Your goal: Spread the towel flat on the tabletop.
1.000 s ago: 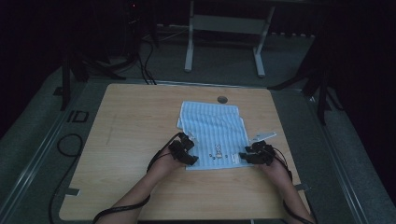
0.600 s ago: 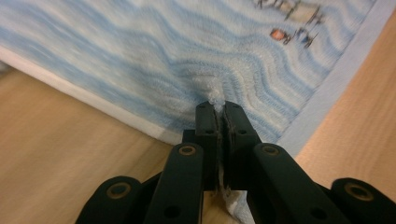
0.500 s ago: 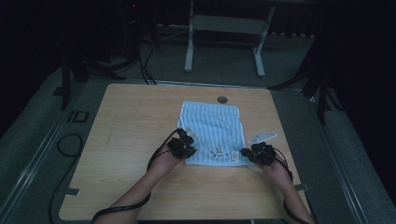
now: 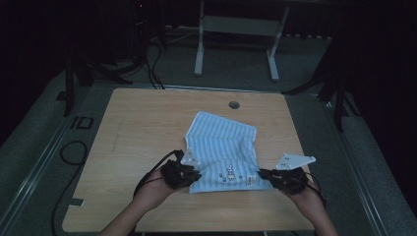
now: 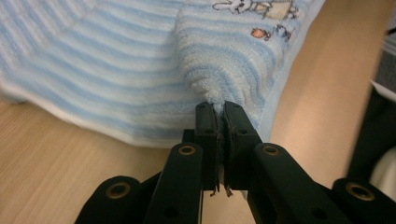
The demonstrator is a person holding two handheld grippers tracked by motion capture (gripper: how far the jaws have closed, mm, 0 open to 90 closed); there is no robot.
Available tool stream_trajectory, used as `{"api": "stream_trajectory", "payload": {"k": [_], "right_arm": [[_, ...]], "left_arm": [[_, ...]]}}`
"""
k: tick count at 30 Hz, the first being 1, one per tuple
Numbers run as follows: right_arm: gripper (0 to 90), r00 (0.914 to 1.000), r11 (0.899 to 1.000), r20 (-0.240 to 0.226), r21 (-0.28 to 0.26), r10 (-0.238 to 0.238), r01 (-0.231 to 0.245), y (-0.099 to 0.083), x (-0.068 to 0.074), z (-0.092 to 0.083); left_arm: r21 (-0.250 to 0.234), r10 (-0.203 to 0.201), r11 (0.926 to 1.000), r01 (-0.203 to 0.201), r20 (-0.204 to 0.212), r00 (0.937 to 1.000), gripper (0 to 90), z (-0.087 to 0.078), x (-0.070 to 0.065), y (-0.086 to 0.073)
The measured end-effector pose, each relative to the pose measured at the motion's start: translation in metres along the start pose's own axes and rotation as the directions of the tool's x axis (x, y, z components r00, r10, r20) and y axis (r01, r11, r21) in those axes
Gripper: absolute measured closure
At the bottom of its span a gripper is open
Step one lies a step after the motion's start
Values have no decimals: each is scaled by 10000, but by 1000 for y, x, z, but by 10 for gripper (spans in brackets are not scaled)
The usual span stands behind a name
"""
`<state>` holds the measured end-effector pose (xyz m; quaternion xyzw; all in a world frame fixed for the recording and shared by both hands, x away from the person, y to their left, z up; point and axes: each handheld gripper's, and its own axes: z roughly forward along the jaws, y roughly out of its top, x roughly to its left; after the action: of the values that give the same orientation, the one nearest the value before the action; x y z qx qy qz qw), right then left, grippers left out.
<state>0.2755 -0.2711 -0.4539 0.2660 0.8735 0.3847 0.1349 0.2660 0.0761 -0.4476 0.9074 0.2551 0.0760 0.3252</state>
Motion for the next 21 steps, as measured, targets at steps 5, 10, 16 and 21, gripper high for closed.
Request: {"api": "stream_trajectory", "payload": {"k": [5, 10, 16, 21], "right_arm": [[843, 9958, 9993, -837, 11, 381, -381, -20, 27, -13], [698, 9844, 9961, -1640, 704, 640, -530, -39, 46, -10], [647, 9923, 9957, -855, 277, 899, -878, -31, 28, -9], [636, 9927, 9927, -259, 304, 1178, -1170, -13, 3, 17]], "left_arm": [[395, 165, 9990, -193, 680, 9975, 847, -8, -22, -22], [1066, -99, 9943, -81, 1669, 9859, 716, -4, -28, -47], [894, -406, 9956, 264, 1603, 9862, 592, 6, -24, -52], [801, -581, 9958, 442, 1798, 9820, 560, 26, -21, -49]]}}
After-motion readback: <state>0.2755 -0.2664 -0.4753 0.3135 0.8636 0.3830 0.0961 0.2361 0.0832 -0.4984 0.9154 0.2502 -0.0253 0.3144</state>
